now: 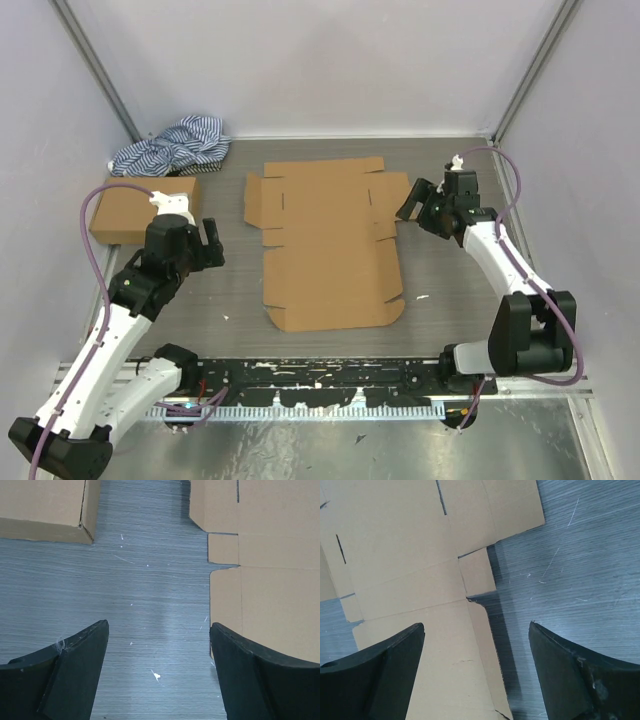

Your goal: Fold the paper box

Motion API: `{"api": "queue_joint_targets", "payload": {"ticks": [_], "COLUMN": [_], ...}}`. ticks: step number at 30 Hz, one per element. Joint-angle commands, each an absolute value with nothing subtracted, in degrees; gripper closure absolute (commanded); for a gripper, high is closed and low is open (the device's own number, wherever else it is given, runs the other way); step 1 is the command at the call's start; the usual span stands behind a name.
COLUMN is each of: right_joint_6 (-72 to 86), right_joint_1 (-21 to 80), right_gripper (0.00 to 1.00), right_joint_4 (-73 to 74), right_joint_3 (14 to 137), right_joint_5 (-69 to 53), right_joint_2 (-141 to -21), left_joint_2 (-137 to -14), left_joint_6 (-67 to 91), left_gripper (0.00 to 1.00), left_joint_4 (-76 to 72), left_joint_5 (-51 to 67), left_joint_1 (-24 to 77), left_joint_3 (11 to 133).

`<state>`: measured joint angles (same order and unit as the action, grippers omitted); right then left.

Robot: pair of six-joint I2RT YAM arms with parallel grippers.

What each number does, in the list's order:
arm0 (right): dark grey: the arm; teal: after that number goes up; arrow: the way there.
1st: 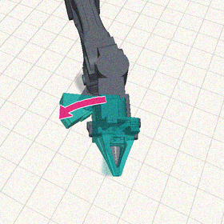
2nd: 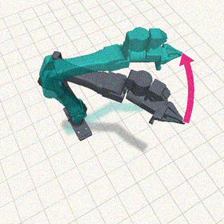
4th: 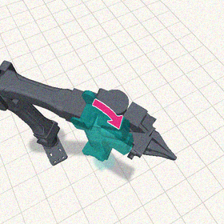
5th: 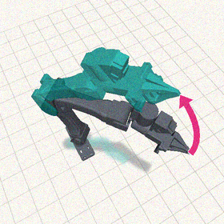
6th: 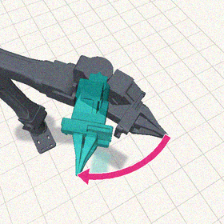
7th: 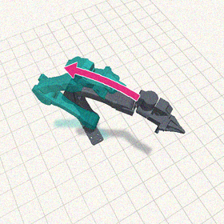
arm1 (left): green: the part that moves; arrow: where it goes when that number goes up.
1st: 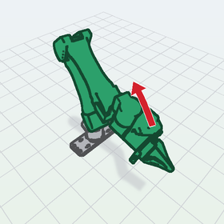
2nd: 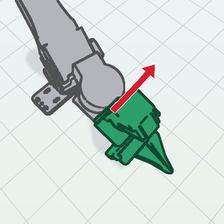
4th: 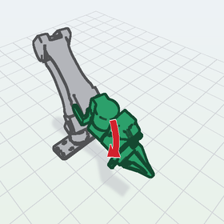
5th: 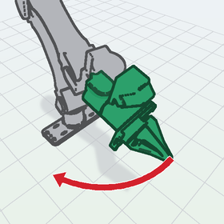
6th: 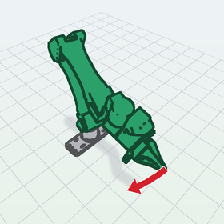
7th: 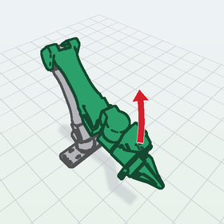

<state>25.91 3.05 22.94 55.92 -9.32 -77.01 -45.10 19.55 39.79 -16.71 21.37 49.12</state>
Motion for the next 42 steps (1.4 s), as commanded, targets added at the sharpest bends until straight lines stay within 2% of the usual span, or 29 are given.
{"api": "queue_joint_targets", "payload": {"ticks": [1, 10, 27, 39, 42], "right_joint_6": [26.9, 25.5, 23.0, 21.1, 20.4], "right_joint_1": [3.4, 3.8, 6.5, 11.2, 12.3], "right_gripper": [0.09, 0.08, 0.14, 0.25, 0.33], "right_joint_4": [19.8, 22.2, 21.7, 21.5, 21.6], "right_joint_3": [59.3, 62.8, 69.5, 72.6, 72.6], "right_joint_5": [-10.9, -9.4, -7.5, -3.1, -2.0], "right_joint_2": [-79.4, -83.7, -99.7, -106.8, -106.3], "left_joint_2": [-45.4, -45.6, -46.9, -47.4, -47.5], "left_joint_6": [19.7, 19.7, 19.7, 19.7, 19.7], "left_gripper": [0.11, 0.11, 0.11, 0.11, 0.11], "left_joint_4": [39.1, 39.3, 39.8, 40.0, 39.9], "left_joint_5": [-17.8, -18.9, -19.2, -19.6, -19.7], "left_joint_1": [21.4, 21.3, 21.3, 21.3, 21.4], "left_joint_3": [49.2, 49.2, 49.3, 49.3, 49.3]}}
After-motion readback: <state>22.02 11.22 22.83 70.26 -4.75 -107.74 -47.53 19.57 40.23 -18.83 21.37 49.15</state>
